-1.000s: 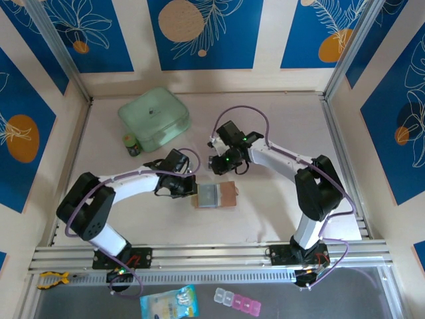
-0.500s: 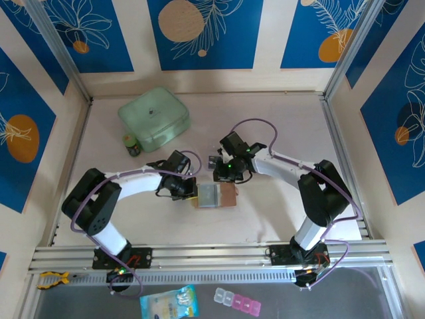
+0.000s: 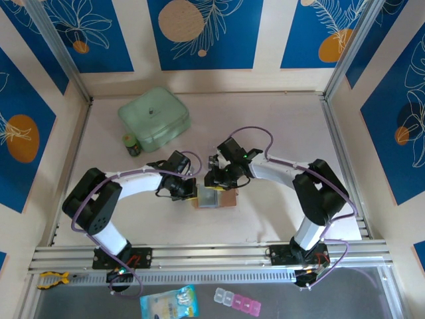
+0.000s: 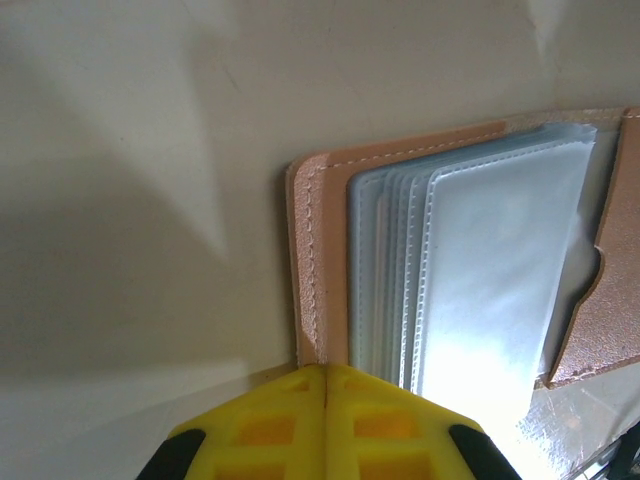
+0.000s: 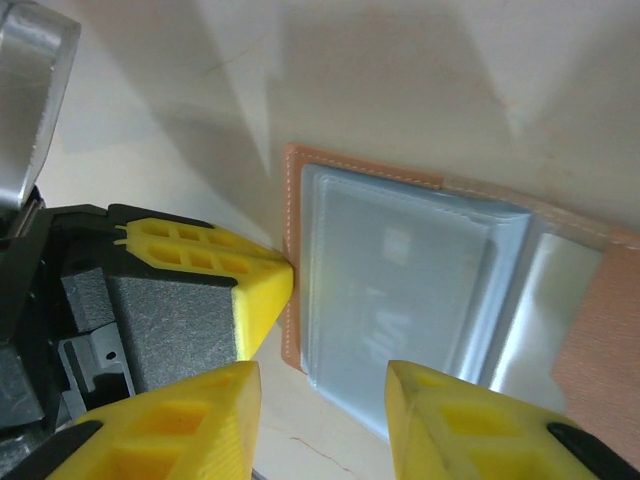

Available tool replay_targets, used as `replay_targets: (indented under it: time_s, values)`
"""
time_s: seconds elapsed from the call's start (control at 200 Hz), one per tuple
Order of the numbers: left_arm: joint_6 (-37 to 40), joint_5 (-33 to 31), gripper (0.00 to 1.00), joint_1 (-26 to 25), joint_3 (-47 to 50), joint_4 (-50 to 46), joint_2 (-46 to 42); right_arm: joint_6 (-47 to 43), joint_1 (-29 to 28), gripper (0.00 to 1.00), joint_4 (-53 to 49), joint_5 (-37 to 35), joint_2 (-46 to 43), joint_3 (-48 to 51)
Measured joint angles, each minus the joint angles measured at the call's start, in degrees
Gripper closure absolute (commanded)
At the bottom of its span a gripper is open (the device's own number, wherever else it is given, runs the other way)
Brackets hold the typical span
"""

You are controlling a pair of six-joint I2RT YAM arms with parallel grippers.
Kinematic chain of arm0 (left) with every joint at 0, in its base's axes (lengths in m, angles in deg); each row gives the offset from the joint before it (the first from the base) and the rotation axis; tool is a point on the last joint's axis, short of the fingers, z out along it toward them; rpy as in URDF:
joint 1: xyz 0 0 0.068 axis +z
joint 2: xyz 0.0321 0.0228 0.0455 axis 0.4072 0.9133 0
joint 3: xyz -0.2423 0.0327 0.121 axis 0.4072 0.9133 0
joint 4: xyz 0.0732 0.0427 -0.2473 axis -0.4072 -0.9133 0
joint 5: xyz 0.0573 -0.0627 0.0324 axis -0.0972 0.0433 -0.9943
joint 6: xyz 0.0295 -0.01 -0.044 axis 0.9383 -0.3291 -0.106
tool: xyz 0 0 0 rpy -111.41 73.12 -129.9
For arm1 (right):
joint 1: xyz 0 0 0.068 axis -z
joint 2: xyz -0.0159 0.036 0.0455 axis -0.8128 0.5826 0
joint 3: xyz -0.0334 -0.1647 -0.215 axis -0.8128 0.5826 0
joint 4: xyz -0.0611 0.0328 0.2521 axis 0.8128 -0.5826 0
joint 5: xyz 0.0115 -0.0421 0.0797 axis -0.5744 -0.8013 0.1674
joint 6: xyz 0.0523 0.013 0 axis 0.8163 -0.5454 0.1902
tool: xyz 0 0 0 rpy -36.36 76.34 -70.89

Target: Take the credit cards out of the card holder

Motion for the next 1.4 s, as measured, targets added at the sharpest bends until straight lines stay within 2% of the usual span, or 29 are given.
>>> replay_targets:
  time_s: [0.215, 0.84, 1.4]
  values:
    - [0.2, 0.0, 1.00, 0.0, 0.0, -0.2, 0.0, 1.9, 0.0, 0.67, 1.5, 1.8, 1.8, 0.4]
    - [0.3, 0.0, 1.00, 0.0, -0.1, -1.1, 0.0, 2.1, -0.3, 0.65, 1.0, 2.9, 5.1, 0.6]
    - [0.3, -0.1, 1.00, 0.0, -0.6, -1.6, 0.4, 0.7, -0.2, 0.65, -1.8, -0.3, 4.5, 0.6]
